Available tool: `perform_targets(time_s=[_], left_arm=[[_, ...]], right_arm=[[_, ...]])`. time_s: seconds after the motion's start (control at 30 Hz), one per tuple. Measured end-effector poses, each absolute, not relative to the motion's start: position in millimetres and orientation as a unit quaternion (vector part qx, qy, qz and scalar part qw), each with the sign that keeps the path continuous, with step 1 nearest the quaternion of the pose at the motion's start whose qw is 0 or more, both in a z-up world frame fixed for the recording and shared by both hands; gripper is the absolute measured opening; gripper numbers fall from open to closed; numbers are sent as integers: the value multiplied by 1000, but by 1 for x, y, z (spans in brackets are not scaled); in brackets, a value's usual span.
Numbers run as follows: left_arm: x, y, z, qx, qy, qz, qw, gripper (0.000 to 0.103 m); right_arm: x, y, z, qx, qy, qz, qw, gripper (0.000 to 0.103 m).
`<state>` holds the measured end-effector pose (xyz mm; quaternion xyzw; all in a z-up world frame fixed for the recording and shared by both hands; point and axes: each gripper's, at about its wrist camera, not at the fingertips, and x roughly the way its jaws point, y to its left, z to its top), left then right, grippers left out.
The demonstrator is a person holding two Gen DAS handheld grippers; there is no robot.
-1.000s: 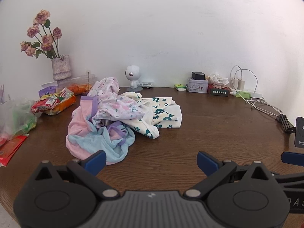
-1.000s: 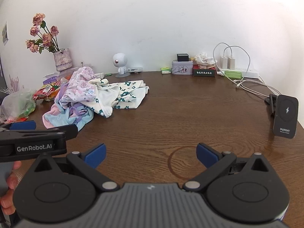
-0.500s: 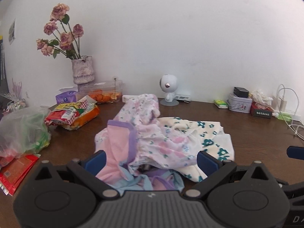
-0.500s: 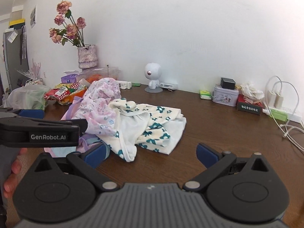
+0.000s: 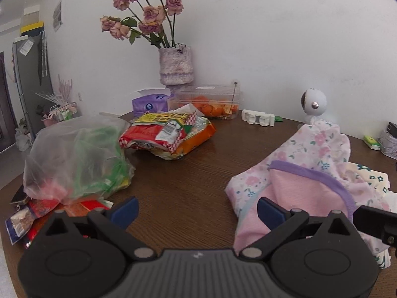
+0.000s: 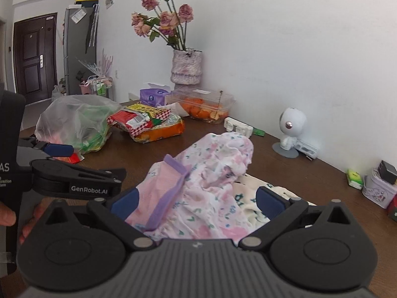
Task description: Fold clothes
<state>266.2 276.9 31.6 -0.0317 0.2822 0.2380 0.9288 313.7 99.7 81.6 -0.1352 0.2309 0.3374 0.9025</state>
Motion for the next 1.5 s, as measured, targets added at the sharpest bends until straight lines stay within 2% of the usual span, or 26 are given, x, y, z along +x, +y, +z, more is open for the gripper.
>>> perform_targets(time_s=[0.1, 0.2, 0.27, 0.3, 0.37, 0.47, 0.77, 1.17, 1.2, 1.27, 1.3, 1.33, 1.37, 1.4, 1.5], left_arm=[[259, 288, 28, -31, 283, 241, 928, 102], [254, 294, 25, -35, 286, 229, 930, 102], [250, 295, 23, -36, 290, 216, 931, 102], [248, 295, 21, -36, 292, 210, 932, 102], [245, 294, 19, -33, 291, 196, 936, 102], [241, 289, 16, -29, 286, 150, 946, 102], [245, 263, 27, -21, 261, 52, 964, 102], [237, 235, 31, -41, 262, -3, 964, 101], [240, 232, 32, -37, 268, 8, 963, 99], [248, 228, 31, -32, 283, 36, 958, 82], [252, 230, 30, -39, 290, 46, 955, 67], [256, 234, 30, -55, 298, 49, 952, 48], [259, 237, 30, -71, 306, 52, 948, 36], [262, 244, 32, -95, 307, 49, 946, 19], [265, 253, 54, -106, 275, 52, 954, 11]], right_arm=[[319, 129, 78, -176, 249, 346, 887, 83], [327, 151, 70, -210, 285, 349, 867, 60], [330, 155, 66, -221, 294, 355, 859, 21], [331, 155, 66, -218, 296, 356, 859, 13], [332, 148, 70, -202, 292, 368, 859, 8], [332, 133, 84, -173, 274, 382, 866, 6], [341, 95, 155, -57, 219, 403, 887, 4], [334, 94, 197, 46, 192, 449, 871, 3], [330, 96, 202, 49, 185, 455, 870, 3], [322, 100, 215, 50, 161, 459, 872, 3], [320, 100, 221, 55, 153, 461, 873, 3], [318, 100, 229, 60, 145, 461, 873, 3], [317, 100, 237, 64, 139, 458, 875, 3], [316, 99, 244, 68, 133, 455, 878, 3], [319, 96, 269, 80, 118, 435, 889, 3]])
